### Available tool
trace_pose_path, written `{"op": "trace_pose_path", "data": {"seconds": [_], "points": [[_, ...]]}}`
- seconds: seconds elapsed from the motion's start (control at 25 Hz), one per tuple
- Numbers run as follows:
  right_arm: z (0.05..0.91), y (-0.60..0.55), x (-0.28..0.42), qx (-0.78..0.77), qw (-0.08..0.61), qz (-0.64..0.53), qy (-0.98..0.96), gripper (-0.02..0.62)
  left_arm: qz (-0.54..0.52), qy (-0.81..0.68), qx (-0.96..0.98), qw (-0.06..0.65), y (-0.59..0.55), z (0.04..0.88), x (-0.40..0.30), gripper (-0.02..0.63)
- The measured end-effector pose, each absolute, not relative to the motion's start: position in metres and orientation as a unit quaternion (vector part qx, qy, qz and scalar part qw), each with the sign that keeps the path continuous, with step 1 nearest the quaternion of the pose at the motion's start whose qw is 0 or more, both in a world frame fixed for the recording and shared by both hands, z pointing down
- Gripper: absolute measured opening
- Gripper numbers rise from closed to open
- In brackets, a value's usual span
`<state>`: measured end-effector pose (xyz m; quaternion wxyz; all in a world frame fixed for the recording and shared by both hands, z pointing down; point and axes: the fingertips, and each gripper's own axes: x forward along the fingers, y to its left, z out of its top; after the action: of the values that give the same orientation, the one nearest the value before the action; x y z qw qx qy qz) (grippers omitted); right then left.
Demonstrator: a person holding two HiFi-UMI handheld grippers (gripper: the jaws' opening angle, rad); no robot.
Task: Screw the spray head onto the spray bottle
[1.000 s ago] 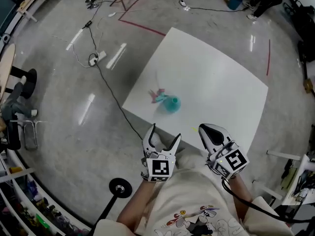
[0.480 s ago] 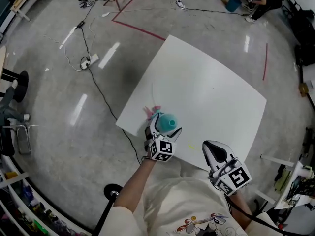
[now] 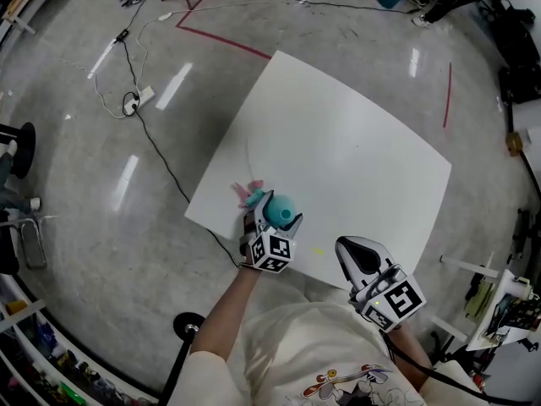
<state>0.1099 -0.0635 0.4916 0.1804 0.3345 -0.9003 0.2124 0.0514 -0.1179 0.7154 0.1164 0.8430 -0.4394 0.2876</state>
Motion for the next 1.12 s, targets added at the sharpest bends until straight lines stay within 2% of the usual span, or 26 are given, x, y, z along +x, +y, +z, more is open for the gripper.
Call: {"op": "trace_pose_path", "data": {"seconds": [0.16,0.36,0.6,0.72,0.8,0.84,1.0,1.12], "points": [[0.499,-0.066,0.103,0.327,0.188,0.201,-0.904,0.006,0.265,-0.449,0.844,0.129,-0.118,0.704,0.045,0.430],[0.513,-0.086,0.112,0.292,0.197,0.184,-0.918,0.006,0.216,-0.453,0.853,0.145,-0.105,0.644,0.044,0.430],[0.536,-0.125,0.065,0.156,0.233,0.130,-0.951,0.008,0.232,-0.425,0.866,0.125,-0.070,0.598,0.030,0.430],[0.568,-0.131,0.023,0.031,0.296,0.037,-0.954,0.024,0.238,-0.405,0.870,0.151,-0.040,0.592,0.016,0.430],[0.596,-0.127,0.001,-0.059,0.350,-0.039,-0.934,0.096,0.234,-0.405,0.866,0.176,-0.021,0.588,0.003,0.430],[0.609,-0.125,-0.008,-0.101,0.376,-0.080,-0.918,0.109,0.233,-0.404,0.865,0.186,-0.013,0.587,-0.003,0.430],[0.654,-0.113,-0.031,-0.249,0.449,-0.236,-0.825,0.126,0.241,-0.398,0.862,0.203,0.012,0.589,-0.024,0.430],[0.682,-0.107,-0.039,-0.355,0.476,-0.340,-0.729,0.126,0.245,-0.388,0.865,0.205,0.022,0.594,-0.034,0.430]]}}
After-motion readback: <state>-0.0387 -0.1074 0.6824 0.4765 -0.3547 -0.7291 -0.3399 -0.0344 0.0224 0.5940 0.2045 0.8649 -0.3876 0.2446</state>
